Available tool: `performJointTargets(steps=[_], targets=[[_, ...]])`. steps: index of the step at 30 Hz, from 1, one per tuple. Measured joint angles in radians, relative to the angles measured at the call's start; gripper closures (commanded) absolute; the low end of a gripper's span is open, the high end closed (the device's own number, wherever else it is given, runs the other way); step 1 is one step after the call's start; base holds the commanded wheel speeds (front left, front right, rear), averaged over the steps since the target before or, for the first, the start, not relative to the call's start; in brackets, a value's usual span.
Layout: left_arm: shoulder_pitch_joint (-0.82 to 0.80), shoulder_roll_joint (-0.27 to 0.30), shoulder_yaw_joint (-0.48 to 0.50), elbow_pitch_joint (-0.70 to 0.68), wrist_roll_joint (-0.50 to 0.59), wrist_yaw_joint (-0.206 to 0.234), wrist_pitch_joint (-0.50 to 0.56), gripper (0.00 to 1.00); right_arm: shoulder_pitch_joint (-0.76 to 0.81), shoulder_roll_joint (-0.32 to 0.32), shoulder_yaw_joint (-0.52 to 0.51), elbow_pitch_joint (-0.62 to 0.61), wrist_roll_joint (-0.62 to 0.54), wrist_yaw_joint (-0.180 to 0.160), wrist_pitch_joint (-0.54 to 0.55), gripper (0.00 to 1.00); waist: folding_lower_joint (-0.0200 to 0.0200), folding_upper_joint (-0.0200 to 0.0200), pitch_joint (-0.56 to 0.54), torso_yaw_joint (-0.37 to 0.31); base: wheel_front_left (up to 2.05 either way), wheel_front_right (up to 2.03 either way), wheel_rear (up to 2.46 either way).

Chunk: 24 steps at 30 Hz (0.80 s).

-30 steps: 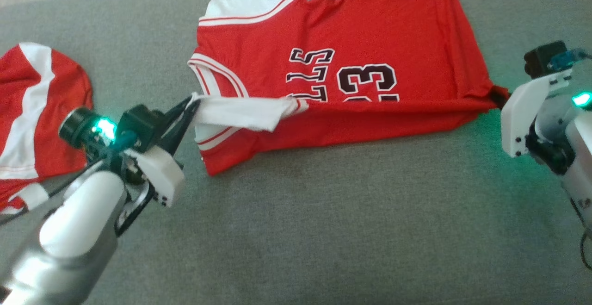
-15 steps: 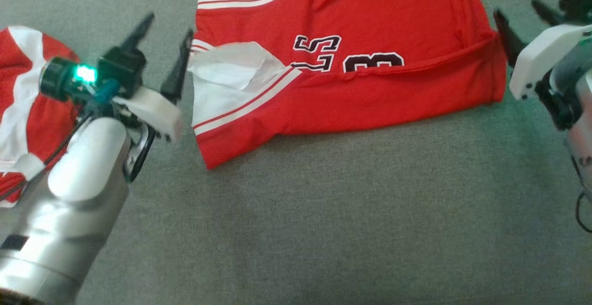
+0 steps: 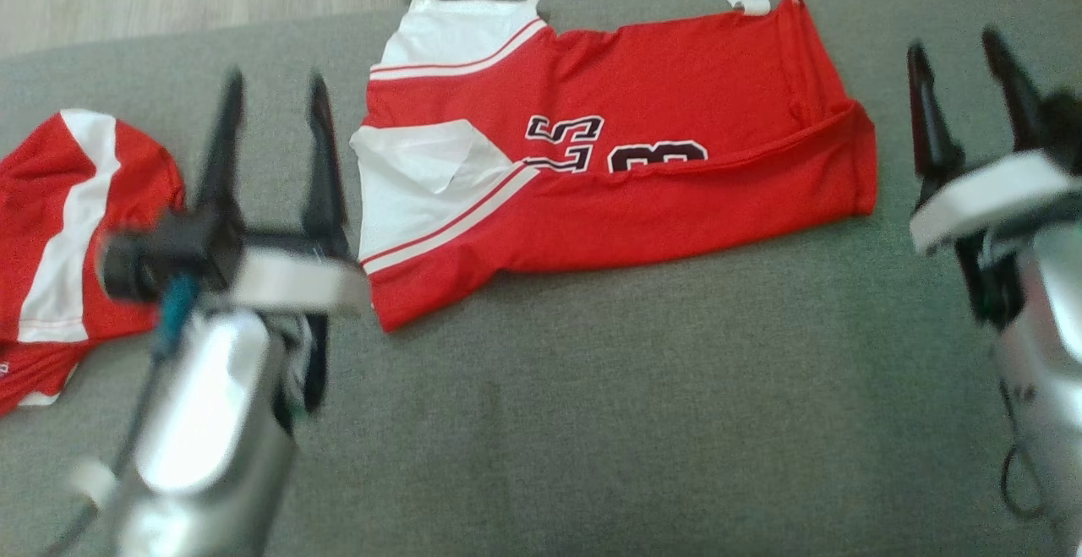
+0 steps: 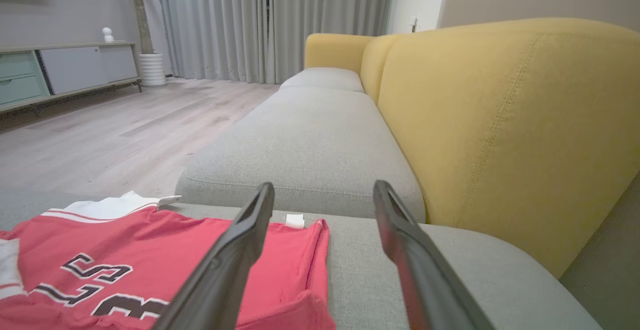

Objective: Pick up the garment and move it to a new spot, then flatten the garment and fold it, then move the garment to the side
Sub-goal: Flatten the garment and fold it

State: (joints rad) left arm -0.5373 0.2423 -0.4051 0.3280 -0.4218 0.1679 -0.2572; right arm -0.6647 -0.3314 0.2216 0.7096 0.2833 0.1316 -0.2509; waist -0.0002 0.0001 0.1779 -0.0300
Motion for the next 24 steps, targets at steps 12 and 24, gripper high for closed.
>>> performJointTargets(steps=[12,24], targets=[[0.274,-0.090,0.060,-0.044,0.090,0.003,0.000,0.00,0.273,0.102,-0.141,-0.162,-0.148,0.000,0.000,0.00,0.0001,0.0000,-0.043,-0.013,0.00,0.00,0.00],[0.152,-0.105,0.022,0.250,0.080,-0.054,0.183,0.00,0.252,0.109,-0.119,-0.234,-0.170,0.000,0.045,0.00,0.0003,0.0000,0.011,-0.045,0.00,0.00,0.00]])
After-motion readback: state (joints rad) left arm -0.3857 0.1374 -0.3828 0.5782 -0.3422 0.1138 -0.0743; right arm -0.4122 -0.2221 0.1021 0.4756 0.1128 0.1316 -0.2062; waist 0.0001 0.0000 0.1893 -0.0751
